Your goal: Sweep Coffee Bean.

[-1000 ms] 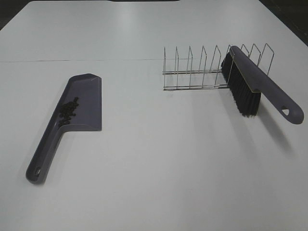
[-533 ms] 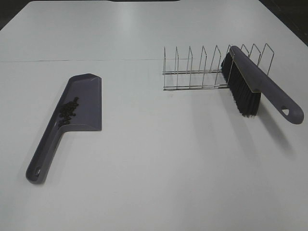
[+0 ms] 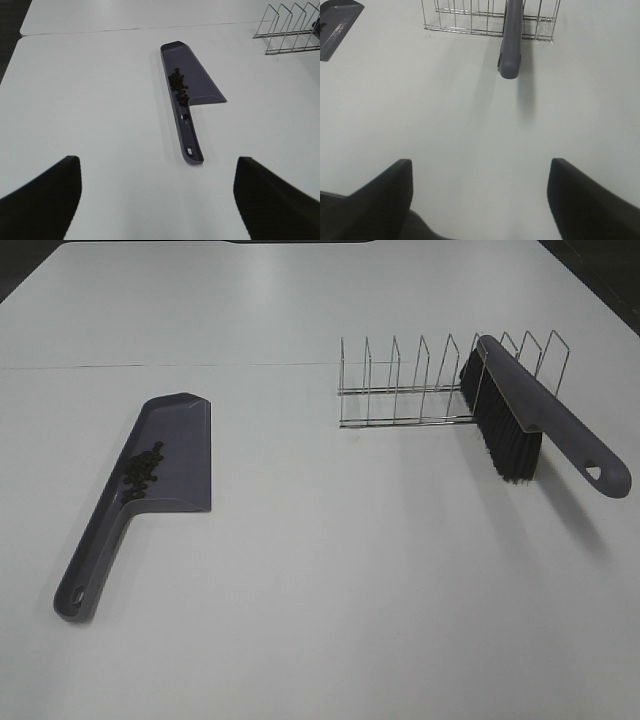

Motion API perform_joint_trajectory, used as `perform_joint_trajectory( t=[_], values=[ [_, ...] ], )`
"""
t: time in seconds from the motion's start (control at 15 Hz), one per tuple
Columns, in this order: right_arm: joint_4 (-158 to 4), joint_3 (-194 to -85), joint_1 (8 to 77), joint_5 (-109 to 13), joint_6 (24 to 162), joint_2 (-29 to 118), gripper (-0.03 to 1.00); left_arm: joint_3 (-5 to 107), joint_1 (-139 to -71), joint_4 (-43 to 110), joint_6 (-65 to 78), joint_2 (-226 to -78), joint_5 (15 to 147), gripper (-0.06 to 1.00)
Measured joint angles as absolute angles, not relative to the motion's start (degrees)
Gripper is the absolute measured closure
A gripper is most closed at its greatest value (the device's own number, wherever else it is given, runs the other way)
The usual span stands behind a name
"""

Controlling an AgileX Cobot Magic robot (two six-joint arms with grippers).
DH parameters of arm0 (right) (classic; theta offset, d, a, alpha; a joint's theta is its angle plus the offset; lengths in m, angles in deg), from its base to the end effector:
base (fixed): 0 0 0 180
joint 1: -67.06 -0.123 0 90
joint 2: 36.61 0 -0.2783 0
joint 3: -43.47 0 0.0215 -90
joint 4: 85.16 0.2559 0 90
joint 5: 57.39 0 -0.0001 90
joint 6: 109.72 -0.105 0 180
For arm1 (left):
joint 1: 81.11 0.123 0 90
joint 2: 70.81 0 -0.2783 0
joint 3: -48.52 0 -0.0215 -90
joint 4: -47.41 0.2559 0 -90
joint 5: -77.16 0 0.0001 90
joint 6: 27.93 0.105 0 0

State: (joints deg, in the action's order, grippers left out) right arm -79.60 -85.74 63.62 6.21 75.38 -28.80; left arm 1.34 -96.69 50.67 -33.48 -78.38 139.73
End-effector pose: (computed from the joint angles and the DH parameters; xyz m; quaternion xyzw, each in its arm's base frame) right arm 0.0195 0.0103 0.2568 -0.0672 0.8718 0.0415 0.4834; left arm 0.0148 0.0014 0.2768 0.0727 0.8507 -0.0674 0.5163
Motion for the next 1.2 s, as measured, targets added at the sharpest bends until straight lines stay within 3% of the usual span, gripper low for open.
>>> perform_joint_trajectory(
  t=[0.87, 1.2],
  values=[
    [-79.6, -85.7, 63.6, 6.2, 75.4, -28.9, 0.31, 1.3, -96.6, 50.8, -33.5, -78.4, 139.3, 0.18],
    [-79.6, -85.7, 63.6, 6.2, 75.4, -28.9, 0.31, 1.3, -91.0, 50.8, -33.5, -78.4, 139.3, 0.18]
  ],
)
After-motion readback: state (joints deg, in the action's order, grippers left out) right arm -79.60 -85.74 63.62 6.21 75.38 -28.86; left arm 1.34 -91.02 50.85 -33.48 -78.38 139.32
